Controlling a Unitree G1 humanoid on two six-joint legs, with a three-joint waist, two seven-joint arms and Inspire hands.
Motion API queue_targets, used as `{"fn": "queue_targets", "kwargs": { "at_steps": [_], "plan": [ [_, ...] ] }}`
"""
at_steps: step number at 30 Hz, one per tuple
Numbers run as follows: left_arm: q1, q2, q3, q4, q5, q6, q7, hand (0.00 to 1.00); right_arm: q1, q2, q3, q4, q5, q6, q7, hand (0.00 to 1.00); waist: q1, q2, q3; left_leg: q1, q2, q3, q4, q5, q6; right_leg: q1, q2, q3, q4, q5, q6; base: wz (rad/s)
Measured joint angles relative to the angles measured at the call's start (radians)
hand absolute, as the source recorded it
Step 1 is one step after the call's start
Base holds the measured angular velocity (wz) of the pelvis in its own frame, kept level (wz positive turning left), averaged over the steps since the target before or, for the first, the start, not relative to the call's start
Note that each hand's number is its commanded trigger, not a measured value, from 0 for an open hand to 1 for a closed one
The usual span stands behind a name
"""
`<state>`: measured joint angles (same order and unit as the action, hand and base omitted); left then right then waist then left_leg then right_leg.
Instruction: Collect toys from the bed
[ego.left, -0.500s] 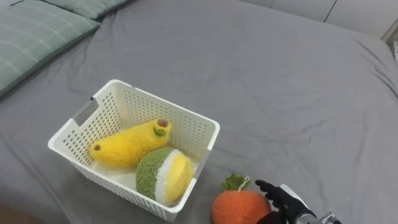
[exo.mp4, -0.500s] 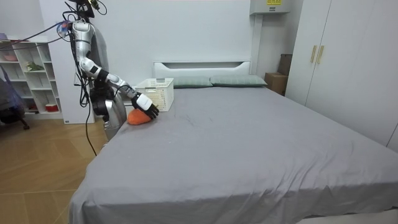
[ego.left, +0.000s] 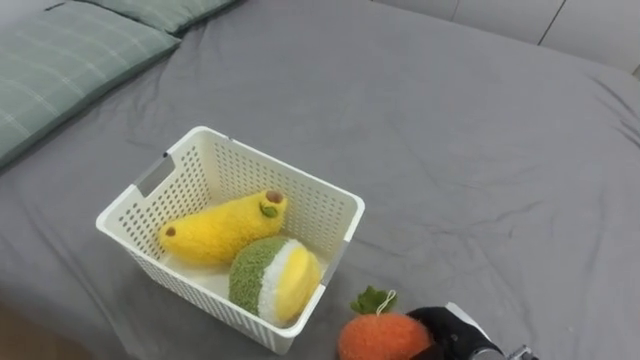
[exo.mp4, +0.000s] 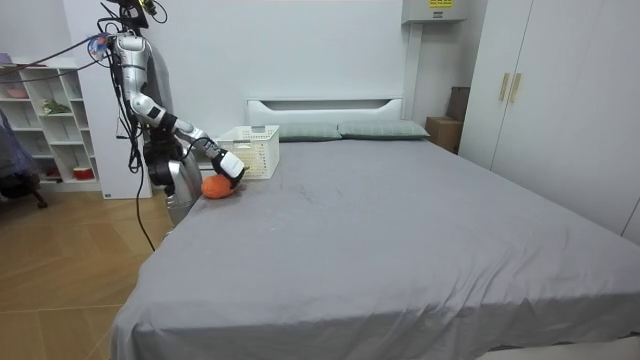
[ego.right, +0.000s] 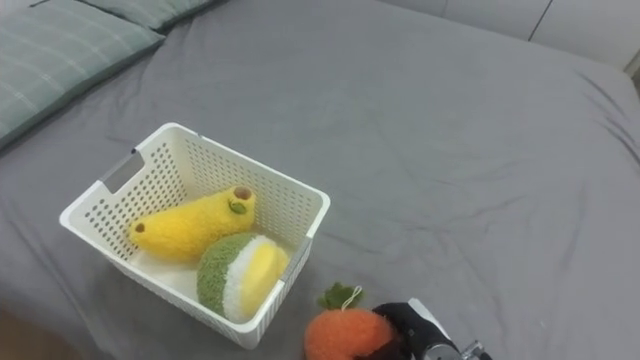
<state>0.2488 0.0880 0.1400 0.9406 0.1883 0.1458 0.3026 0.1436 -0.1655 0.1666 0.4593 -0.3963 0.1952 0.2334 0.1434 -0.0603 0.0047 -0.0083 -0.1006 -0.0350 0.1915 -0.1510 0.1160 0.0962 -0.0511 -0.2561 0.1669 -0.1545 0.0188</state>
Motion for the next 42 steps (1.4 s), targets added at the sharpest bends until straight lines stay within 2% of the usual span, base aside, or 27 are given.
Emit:
{"fn": "queue_targets", "kwargs": {
  "at_steps": [14,25,30,35,42],
  "plan": [
    [-0.007,0.000,0.001,0.000,-0.001,-0.001,-0.002,0.00,-0.003,0.010,0.008,-0.033,-0.023,0.004,0.010,1.00,-0.003,-0.005,0.0010,-0.003,-0.001,-0.006,0.006,-0.002,0.000,0.002,-0.001,-0.008,0.000,0.000,0.000,0.01],
    [-0.004,0.005,0.007,0.002,-0.001,-0.004,-0.002,0.00,-0.008,0.011,0.005,-0.054,-0.019,-0.002,-0.022,1.00,-0.005,-0.010,-0.0007,-0.001,-0.001,-0.004,0.006,0.000,0.004,0.003,0.000,-0.005,0.000,0.000,0.000,0.00],
    [0.005,0.011,0.015,0.002,0.000,-0.025,-0.002,0.00,-0.008,0.010,-0.037,-0.104,-0.019,-0.021,-0.047,1.00,-0.005,-0.016,0.0009,0.002,0.000,0.000,0.006,0.000,0.005,0.004,0.000,0.001,0.001,0.000,0.000,-0.01],
    [0.010,0.013,0.027,0.005,0.000,-0.025,-0.002,0.00,-0.008,0.009,-0.061,-0.146,-0.020,-0.022,-0.067,1.00,-0.010,-0.021,0.0044,0.000,0.000,0.002,0.007,0.000,0.005,0.002,0.000,0.003,0.001,0.000,0.000,0.00],
    [0.022,0.015,0.086,0.015,0.003,-0.024,-0.009,0.00,-0.007,0.007,-0.130,-0.251,-0.021,-0.024,-0.099,1.00,-0.029,-0.021,0.0037,0.001,0.001,0.007,0.006,0.000,0.005,-0.001,0.000,0.007,0.001,0.000,0.000,-0.02]
  ]
}}
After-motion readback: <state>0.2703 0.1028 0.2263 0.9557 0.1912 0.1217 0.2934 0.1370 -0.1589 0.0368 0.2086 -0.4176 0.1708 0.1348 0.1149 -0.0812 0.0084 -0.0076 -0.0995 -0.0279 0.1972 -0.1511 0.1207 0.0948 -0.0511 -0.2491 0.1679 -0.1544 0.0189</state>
